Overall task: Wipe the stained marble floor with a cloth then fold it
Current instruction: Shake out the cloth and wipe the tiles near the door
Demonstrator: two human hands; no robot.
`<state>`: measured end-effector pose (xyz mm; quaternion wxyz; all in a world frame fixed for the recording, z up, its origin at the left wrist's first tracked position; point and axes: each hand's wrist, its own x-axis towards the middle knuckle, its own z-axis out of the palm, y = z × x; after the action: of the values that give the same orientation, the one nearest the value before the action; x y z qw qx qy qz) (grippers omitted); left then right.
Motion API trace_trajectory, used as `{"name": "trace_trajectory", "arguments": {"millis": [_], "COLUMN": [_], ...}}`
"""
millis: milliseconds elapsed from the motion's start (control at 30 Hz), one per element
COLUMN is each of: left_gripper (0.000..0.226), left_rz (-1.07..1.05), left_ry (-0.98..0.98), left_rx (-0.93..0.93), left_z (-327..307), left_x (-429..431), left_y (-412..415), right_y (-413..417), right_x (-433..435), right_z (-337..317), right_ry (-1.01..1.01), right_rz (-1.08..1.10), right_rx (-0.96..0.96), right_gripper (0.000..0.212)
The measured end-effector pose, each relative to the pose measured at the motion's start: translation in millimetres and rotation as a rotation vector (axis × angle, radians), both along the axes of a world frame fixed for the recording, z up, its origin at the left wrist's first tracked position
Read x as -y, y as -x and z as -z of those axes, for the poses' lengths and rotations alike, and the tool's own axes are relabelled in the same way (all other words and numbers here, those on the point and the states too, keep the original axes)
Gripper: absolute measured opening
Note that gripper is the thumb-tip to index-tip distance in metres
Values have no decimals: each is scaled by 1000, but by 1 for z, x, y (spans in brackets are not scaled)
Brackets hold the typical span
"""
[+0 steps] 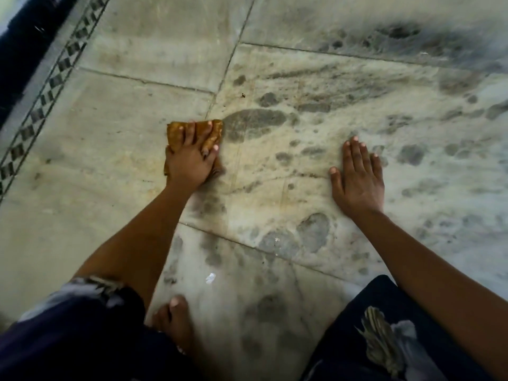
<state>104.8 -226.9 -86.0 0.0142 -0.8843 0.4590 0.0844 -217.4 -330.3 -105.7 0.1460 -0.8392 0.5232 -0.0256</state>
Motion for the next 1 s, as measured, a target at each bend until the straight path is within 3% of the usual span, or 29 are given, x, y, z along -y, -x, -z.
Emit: {"name": "trace_trajectory", "arguments": {"millis": [333,633,767,833,1000], "left_gripper": [60,54,55,57,61], "left_rz": [65,60,469,570,194], "left_ry": [0,118,45,28,-85], "left_rx": [11,-293,-164,-93,-108], "left_z": [6,-4,-2,-6,-12], "left_x": [-80,-74,-41,-16,3], "left_y": [91,200,201,180,125], "right_y": [-3,15,30,38,47], "right_x": [-6,-35,-41,-43,-48], "right_z": [-6,-17,-21,-22,-23], "right_ry": [-74,-125,-143,-138,-176], "right_rz": [18,11,-22,-38,-67], "right_rx": [-8,-7,-81,-105,-137], "right_gripper": [66,60,60,59,60]}}
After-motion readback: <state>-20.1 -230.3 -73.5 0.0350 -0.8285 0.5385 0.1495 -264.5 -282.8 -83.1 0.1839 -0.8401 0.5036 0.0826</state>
